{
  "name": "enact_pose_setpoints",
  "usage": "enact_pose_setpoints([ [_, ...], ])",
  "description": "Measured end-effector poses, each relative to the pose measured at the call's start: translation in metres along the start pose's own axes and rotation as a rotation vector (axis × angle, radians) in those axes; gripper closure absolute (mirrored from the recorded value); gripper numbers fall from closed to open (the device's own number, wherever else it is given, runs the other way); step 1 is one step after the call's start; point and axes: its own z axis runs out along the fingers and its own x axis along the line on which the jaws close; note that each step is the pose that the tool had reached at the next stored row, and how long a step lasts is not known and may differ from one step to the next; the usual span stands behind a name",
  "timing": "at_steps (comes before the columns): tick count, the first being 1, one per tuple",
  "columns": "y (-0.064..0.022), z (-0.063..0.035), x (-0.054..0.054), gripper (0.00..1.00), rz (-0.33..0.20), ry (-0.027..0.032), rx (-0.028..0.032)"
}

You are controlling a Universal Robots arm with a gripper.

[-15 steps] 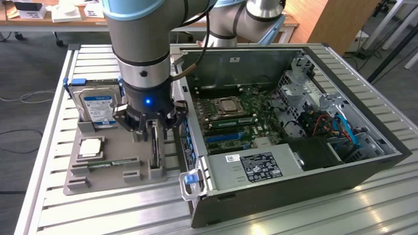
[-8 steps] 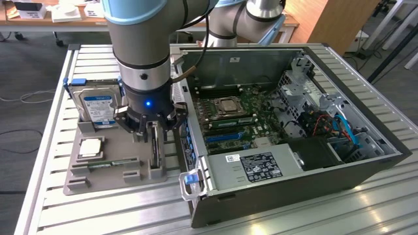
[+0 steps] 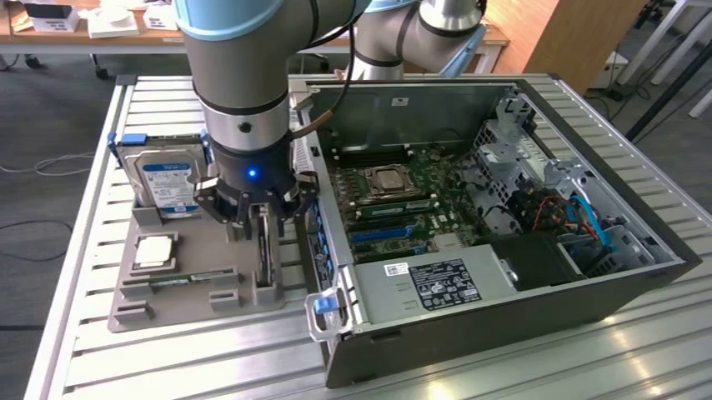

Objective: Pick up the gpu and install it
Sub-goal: 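Pick up the gpu and move the gpu toward the slot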

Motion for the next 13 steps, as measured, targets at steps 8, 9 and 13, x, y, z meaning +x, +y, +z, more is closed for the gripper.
enact_pose_setpoints([
  [8, -0.0003, 0.0082, 0.0005, 0.53, 0.000, 0.0005, 0.0004],
  [9, -0.0004, 0.0083, 0.0005, 0.53, 0.000, 0.0004, 0.0005],
  [13, -0.0004, 0.0085, 0.0004, 0.53, 0.000, 0.0002, 0.0002],
])
